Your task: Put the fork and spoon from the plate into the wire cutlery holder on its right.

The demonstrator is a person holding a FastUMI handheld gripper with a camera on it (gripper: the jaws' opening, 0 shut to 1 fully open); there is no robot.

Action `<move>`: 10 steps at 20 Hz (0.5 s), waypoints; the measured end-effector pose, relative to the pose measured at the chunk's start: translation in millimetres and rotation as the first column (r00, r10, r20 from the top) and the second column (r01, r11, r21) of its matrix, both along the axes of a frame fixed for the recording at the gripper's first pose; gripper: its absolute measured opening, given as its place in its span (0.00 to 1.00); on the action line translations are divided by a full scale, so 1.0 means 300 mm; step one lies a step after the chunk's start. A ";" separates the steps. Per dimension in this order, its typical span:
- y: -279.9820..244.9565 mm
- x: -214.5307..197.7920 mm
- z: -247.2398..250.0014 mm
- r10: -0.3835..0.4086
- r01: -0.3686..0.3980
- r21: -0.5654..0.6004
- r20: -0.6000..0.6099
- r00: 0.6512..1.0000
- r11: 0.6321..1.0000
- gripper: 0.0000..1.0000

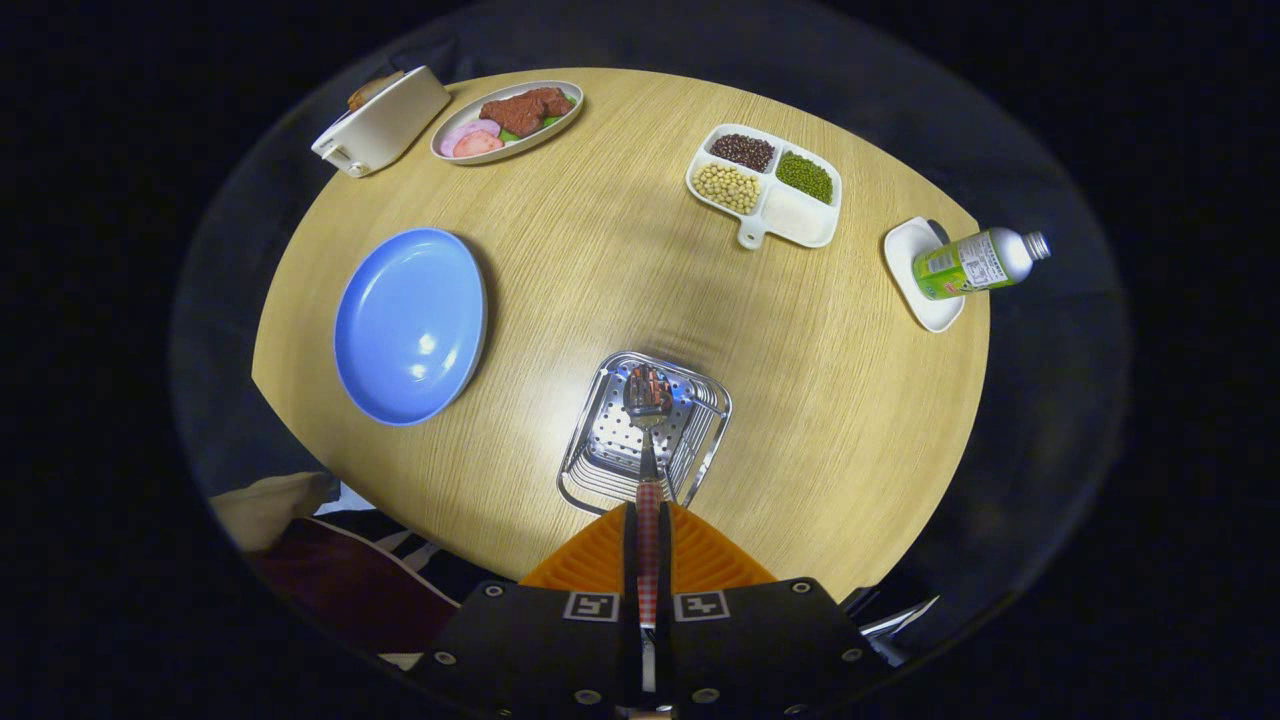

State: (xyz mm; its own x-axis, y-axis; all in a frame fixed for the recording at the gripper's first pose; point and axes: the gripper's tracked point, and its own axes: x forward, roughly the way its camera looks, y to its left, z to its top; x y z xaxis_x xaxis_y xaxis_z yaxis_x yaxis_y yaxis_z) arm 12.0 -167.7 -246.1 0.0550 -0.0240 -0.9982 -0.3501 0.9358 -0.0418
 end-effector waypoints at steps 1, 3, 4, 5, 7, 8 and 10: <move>0.004 0.005 -0.005 -0.009 0.009 0.002 0.002 1.000 1.000 0.07; 0.007 0.010 0.003 -0.018 0.018 0.012 0.013 1.000 1.000 0.09; 0.010 0.009 0.009 -0.026 0.026 0.019 0.014 1.000 0.999 0.10; 0.021 0.009 0.012 -0.031 0.030 0.033 0.019 0.999 0.999 0.11; 0.026 0.010 0.015 -0.042 0.040 0.052 0.028 0.999 0.998 0.16; 0.030 0.010 0.017 -0.051 0.049 0.059 0.038 0.998 0.997 0.18; 0.031 0.009 0.035 -0.078 0.073 0.080 0.056 0.995 0.994 0.32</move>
State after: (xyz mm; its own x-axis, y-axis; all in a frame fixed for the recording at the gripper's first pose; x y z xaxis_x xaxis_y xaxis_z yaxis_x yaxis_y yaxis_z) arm 14.7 -158.4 -235.8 0.1145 0.0472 -0.9923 -0.2772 0.9607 0.0137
